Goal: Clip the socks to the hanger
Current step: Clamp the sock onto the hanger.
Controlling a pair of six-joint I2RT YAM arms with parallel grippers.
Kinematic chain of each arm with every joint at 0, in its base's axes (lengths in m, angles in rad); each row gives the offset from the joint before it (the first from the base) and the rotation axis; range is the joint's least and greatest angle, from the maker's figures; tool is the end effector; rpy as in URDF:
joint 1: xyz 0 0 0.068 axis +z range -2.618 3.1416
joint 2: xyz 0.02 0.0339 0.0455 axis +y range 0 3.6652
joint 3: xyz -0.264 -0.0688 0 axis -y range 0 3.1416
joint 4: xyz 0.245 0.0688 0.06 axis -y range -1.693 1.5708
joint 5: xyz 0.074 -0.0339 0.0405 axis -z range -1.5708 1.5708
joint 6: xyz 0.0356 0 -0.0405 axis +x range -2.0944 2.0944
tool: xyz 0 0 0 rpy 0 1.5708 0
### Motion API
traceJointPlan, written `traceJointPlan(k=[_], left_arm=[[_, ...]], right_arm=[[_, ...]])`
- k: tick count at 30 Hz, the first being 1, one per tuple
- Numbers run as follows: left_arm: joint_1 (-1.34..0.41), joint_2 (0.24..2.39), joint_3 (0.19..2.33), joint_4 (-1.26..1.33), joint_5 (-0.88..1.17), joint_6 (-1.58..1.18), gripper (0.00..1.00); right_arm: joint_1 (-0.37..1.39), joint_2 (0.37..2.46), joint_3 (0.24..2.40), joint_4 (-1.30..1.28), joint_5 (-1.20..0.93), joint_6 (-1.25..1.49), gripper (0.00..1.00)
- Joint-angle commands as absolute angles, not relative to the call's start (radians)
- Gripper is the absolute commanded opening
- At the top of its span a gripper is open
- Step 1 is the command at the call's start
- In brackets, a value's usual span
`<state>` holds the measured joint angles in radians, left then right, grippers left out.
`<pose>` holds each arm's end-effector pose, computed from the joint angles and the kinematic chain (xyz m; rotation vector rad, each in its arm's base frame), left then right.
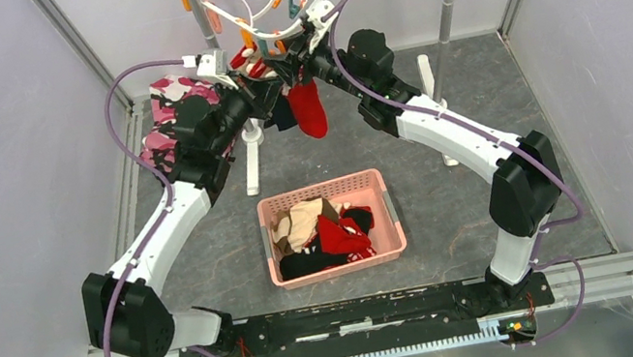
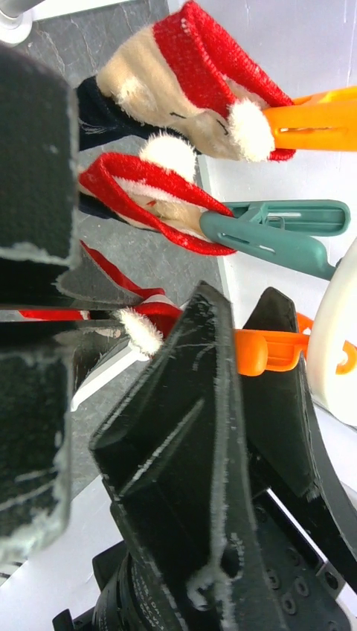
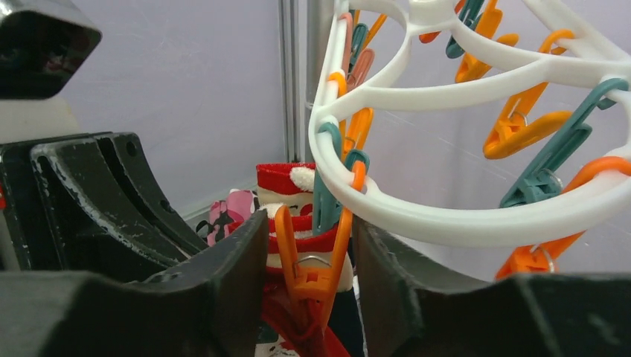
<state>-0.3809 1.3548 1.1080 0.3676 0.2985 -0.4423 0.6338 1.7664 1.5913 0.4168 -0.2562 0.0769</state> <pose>0.2959 -0.1298 0.3827 0.2079 1.5035 -0.8820 0.3398 0.2609 0.4148 -0.5888 1.2462 0.7683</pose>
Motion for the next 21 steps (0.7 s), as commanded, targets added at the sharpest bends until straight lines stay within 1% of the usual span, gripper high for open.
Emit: traceJointPlan(k=[1,8,12,15,19,20,21], left_arm=[[-0.372,1.351,1.160,0.397,0.318,-0.480,0.02],[-0.366,1.363,1.160,0.397,0.306,-0.482,0.02],[-0.361,1.365,1.154,0.396,0.289,-0.480,0.04],[-0.357,1.366,1.151,0.394,0.279,-0.480,0.07],[-0.355,1.371,1.150,0.393,0.276,-0.480,0.10],[-0.354,1.371,1.150,0.391,0.275,-0.480,0.12],[-0.354,1.368,1.147,0.390,0.271,-0.481,0.18]], right_arm=[[0.634,1.718,1.618,0.420,-0.279,0.064,0.55],[0.634,1.646,1.531,0.440,-0.267,0.051,0.77],[0.634,1.563,1.425,0.446,-0.244,0.017,0.87],[0.635,1.491,1.344,0.437,-0.222,-0.028,0.91],[0.626,1.413,1.253,0.428,-0.219,-0.057,0.93],[0.627,1.394,1.230,0.433,-0.215,-0.068,0.95],[0.627,1.378,1.213,0.440,-0.216,-0.070,0.95]])
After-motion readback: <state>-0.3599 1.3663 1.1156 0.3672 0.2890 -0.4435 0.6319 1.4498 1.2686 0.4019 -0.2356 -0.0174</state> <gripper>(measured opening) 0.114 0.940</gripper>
